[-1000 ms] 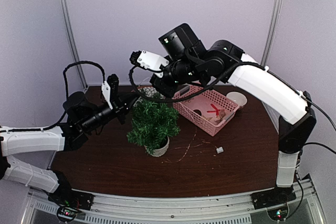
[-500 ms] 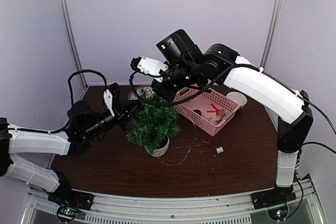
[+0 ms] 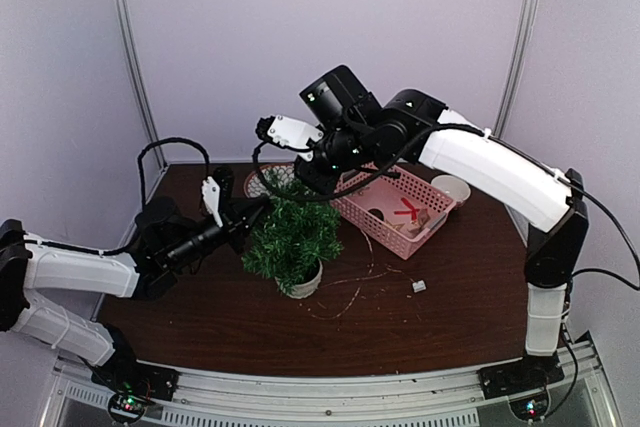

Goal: Decorate the small christmas tree

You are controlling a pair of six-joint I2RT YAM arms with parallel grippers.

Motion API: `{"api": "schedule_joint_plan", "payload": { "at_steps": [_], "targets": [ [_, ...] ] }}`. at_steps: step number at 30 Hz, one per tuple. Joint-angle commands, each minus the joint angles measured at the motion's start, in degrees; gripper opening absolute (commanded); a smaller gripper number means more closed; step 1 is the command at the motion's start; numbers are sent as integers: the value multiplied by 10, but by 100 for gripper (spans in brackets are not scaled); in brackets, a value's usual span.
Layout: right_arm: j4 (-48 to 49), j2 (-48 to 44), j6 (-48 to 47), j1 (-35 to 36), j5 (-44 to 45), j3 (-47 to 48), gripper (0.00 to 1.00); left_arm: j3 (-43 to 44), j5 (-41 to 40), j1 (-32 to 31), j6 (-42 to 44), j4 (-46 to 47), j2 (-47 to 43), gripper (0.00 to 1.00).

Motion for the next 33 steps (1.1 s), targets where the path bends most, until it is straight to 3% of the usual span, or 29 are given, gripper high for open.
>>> {"api": "schedule_joint_plan", "payload": {
  "at_steps": [1,10,12,13,20,23,33],
  "targets": [
    [18,-4,19,-19,-12,-24,5,17,-25,5,-9,-30,-10,0],
    [30,3,38,-40,-24,-41,6,43,-15,5,-9,-71,-6,0],
    [28,4,41,-44,-29,-42,21,47,-20,4,-9,-79,-4,0],
    [28,3,42,-45,-30,-43,23,48,-20,5,-9,-81,-4,0],
    [33,-18,39,-45,-43,-49,17,51,-17,5,-9,-82,-3,0],
    [43,-36,36,-46,-44,-67,33,52,-18,5,-11,-82,-2,0],
    [77,-124,44,-62,-143,-179,65,57,-22,5,-10,-95,-4,0]
  ]
}}
